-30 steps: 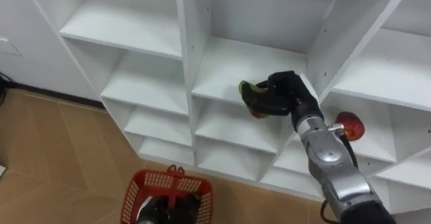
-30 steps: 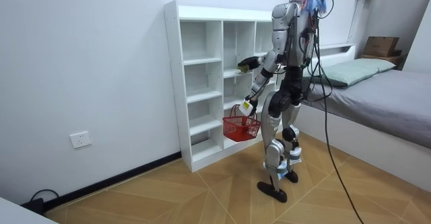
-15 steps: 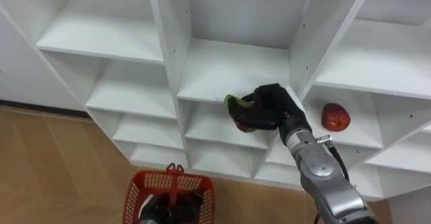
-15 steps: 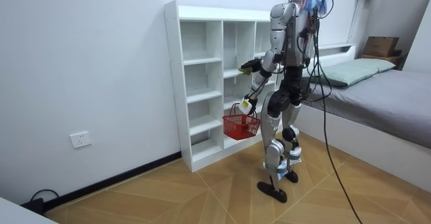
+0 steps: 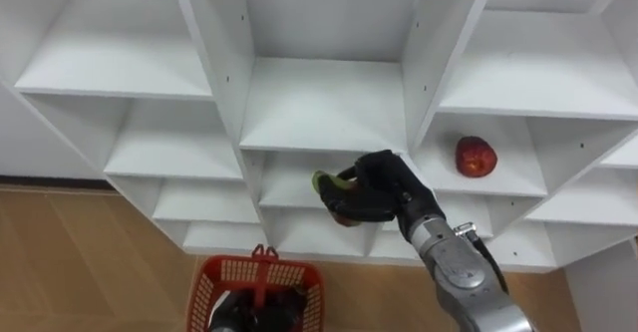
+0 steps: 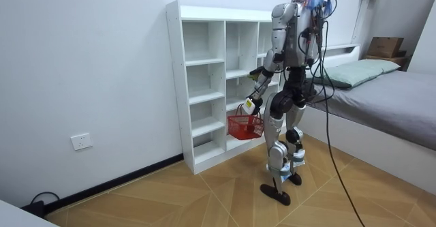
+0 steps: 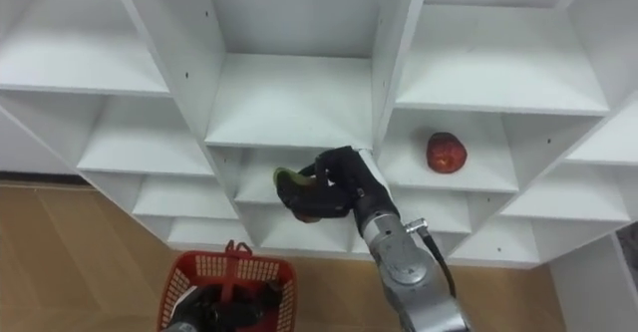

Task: Collect fruits from the closet

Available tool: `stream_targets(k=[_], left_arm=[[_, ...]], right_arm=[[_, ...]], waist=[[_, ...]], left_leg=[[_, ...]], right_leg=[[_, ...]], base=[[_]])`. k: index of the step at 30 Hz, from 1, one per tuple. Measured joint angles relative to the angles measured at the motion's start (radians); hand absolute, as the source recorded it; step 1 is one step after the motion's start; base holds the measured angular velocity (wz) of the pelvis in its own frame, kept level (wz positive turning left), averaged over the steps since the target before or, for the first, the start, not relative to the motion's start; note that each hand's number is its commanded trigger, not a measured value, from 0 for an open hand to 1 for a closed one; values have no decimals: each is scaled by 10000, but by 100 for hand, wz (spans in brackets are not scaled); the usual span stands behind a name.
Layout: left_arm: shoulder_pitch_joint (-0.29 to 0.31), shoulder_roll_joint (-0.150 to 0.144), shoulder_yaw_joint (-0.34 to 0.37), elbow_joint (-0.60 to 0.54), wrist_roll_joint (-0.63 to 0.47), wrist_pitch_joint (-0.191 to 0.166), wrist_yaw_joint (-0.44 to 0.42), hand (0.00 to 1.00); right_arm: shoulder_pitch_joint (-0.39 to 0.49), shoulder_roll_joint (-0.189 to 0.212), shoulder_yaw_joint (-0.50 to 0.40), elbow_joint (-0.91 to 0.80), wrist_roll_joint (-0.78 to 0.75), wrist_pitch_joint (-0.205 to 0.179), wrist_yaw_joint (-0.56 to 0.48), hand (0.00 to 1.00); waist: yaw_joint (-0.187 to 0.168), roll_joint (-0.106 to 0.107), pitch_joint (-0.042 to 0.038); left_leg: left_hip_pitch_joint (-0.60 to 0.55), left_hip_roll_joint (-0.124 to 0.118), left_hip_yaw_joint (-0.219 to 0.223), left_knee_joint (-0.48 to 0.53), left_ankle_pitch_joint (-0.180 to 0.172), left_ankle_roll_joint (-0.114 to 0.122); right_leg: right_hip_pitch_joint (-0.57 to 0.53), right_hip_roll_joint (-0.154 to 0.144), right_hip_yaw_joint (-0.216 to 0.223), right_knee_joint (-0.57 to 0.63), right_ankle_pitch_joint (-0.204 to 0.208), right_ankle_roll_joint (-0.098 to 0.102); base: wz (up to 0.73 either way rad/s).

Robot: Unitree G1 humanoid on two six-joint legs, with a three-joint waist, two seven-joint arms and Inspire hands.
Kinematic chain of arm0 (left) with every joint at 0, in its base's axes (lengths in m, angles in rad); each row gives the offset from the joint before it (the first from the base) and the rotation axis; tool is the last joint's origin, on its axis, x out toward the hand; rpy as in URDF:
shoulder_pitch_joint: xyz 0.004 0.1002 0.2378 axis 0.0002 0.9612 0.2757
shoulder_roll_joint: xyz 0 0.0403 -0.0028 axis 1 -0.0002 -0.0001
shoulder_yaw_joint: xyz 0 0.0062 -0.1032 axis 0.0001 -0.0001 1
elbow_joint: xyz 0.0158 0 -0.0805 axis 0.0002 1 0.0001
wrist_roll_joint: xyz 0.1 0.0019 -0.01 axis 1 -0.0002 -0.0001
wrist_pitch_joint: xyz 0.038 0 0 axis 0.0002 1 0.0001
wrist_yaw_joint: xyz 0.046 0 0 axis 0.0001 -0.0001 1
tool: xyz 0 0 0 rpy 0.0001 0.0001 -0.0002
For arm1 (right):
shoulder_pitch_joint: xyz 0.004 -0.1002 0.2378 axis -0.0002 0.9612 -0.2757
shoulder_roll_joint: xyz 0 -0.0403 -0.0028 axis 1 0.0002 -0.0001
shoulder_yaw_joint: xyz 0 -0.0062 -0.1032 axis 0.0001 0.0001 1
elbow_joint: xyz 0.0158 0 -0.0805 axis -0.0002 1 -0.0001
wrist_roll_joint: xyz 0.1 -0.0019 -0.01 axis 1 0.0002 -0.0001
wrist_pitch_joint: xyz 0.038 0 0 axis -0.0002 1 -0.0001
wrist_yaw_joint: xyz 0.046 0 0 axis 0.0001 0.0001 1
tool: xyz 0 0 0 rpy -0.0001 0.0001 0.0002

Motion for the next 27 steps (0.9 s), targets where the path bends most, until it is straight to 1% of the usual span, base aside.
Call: stream_targets(k=[2, 6, 10, 12, 14, 15, 17, 22, 27], left_arm=[[-41, 0, -59, -11, 0, 0, 22, 100], [-145, 9, -105, -15, -2, -1, 26, 100], [-292, 4, -105, -41, -211, -3, -21, 100], [-366, 10, -105, -137, -212, -11, -18, 100], [-417, 1, -142, -208, -206, -130, -22, 100], [-418, 2, -146, -207, -200, -169, -25, 100], [-415, 6, -147, -200, -198, -216, -27, 100], [-395, -1, -159, -189, -197, -215, -24, 100], [-388, 72, -145, -190, -112, -208, -165, 100]], right_arm=[[279, -3, 28, 336, 33, 11, 4, 100], [458, -34, 87, 557, 38, 21, 79, 100], [419, -37, 84, 904, 769, -6, 63, 100], [431, -32, 96, 1112, 1075, -6, 37, 100], [428, -33, 127, 1422, 1433, -14, -19, 100], [428, -33, 128, 1517, 1462, -14, -27, 100], [432, -41, 127, 1837, 1470, -14, -126, 100], [412, -40, 93, 2180, 1525, -14, -142, 100], [297, -31, 71, 2492, 2072, -4, 61, 100]], waist=[[-1, 49, 1], [-2, 72, -3], [-27, 81, -4], [-16, 110, 9], [-29, 180, 28], [-30, 199, 29], [-21, 256, 59], [1, 278, 56], [27, 320, 51]], left_leg=[[-33, 4, 2, -40, 0, 0], [-232, 1, 24, -32, 1, 0], [-297, 3, 17, -32, 1, -1], [-334, 1, 12, -30, 1, 0], [-348, -10, 16, -32, 1, 0], [-348, -10, 17, -33, 1, 0], [-358, -10, 22, -33, 1, 0], [-388, -8, 27, -34, 1, -1], [-407, -6, -6, -26, 1, 0]], right_leg=[[-42, 7, -6, -12, 0, 0], [-254, 8, 16, 2, 3, -5], [-296, 12, 3, -65, 3, -4], [-308, 10, 2, -112, 10, 6], [-321, 3, 6, -125, 15, 15], [-320, 3, 5, -125, 15, 15], [-330, 4, 6, -125, 15, 15], [-363, 7, 10, -126, 15, 15], [-369, 11, 4, -139, 16, 14]], base=[[0], [-2], [1], [0], [0], [0], [0], [0], [0]])
